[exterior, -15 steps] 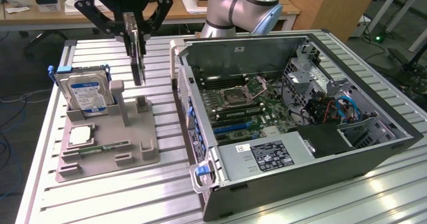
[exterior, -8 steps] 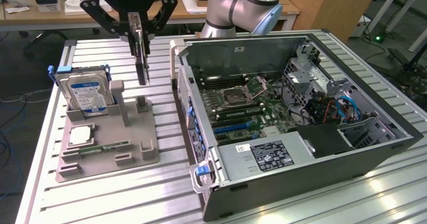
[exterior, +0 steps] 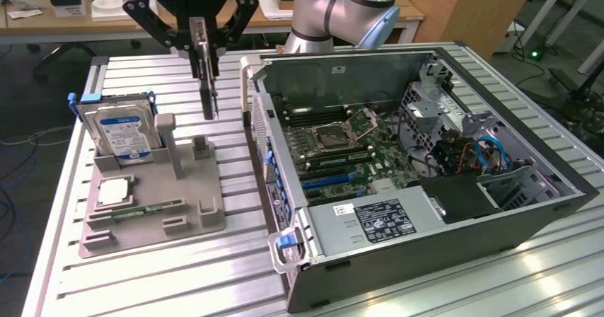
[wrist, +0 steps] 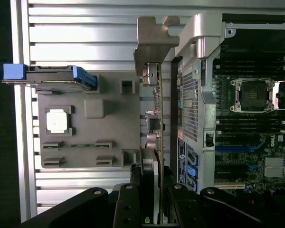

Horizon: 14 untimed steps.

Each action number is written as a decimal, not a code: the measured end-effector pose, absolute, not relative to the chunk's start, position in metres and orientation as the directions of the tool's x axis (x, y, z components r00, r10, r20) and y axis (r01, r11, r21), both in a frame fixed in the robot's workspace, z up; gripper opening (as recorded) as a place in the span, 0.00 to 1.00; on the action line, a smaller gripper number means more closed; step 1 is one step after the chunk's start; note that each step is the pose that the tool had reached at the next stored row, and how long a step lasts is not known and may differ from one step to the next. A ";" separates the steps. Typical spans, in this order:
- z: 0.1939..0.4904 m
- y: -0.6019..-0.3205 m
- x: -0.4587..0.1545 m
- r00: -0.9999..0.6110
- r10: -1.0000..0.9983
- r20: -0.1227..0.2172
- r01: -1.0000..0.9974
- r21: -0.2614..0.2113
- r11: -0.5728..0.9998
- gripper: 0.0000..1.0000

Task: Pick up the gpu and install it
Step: 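Pick up the gpu and move the gpu toward the slot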

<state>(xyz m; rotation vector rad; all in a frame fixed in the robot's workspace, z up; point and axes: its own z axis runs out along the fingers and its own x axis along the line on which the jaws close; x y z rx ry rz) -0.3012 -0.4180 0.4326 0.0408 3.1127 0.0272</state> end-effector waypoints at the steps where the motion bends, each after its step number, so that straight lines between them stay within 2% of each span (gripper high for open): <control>1: 0.433 -0.418 -0.300 -0.999 0.026 -0.028 0.026 0.018 1.000 0.27; 14: 0.433 -0.418 -0.288 -0.999 0.026 -0.028 0.026 0.018 1.000 0.27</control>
